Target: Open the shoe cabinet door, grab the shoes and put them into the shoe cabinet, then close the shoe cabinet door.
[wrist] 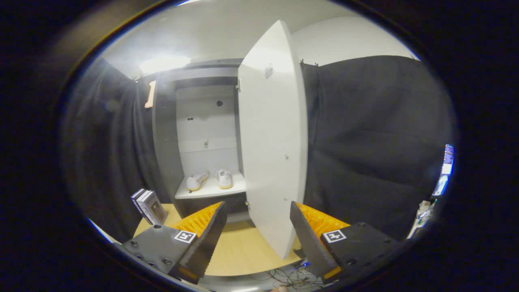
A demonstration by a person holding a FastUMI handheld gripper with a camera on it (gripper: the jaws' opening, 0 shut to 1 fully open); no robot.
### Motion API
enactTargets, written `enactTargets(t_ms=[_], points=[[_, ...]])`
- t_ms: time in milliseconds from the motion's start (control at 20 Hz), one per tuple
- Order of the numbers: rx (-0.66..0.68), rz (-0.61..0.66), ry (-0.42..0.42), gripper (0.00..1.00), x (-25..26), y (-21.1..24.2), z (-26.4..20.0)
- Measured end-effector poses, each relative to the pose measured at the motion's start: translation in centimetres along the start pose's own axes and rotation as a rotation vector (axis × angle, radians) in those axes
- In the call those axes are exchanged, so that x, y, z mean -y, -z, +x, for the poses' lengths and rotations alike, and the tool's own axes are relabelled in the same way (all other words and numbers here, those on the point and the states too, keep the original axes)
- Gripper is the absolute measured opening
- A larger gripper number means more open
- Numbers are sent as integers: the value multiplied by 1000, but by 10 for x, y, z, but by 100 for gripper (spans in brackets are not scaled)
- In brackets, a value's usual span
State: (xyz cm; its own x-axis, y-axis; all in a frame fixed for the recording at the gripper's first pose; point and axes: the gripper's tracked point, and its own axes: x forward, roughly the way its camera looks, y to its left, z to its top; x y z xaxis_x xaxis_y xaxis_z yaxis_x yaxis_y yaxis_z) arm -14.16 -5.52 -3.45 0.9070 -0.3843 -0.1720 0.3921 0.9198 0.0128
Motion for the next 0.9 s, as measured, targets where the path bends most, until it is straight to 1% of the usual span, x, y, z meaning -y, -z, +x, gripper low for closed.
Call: enactTargets(t_ms=[150,300,450,550,700,800,900], points=[[4,-3,38,97,64,-11,13],[21,-15,52,97,115,-21,37],[22,-19,23,96,146,-31,74],[26,-6,-20,96,155,-39,108],[27,-1,-80,95,154,-43,163],[24,-1,-122,96,145,-44,193],[21,0,-165,96,131,-46,214]])
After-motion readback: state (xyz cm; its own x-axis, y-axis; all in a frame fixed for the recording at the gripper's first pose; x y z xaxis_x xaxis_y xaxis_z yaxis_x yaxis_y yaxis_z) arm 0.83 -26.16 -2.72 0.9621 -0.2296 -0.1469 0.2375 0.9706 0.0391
